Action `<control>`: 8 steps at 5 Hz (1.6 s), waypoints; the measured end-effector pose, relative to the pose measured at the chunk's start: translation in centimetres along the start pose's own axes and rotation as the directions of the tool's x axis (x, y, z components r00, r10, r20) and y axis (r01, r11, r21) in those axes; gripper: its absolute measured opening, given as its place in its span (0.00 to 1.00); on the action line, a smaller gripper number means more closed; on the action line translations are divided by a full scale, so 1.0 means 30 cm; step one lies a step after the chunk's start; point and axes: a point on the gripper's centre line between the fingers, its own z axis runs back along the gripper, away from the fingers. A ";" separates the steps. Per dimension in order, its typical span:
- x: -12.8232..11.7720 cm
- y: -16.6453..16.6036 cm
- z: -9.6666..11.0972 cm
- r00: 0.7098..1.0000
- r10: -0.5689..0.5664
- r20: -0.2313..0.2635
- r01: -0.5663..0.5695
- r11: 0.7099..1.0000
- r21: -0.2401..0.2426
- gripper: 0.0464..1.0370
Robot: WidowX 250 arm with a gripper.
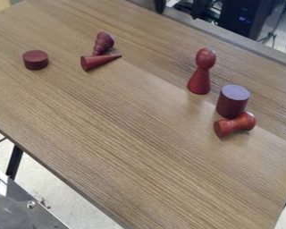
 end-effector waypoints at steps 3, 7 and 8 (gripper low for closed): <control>-0.049 0.180 -0.068 0.989 0.143 -0.024 -0.143 0.990 0.006 0.96; -0.090 0.295 -0.012 0.899 0.432 -0.071 -0.414 0.892 0.180 0.96; -0.094 0.339 -0.045 0.886 0.458 -0.073 -0.444 0.883 0.153 0.96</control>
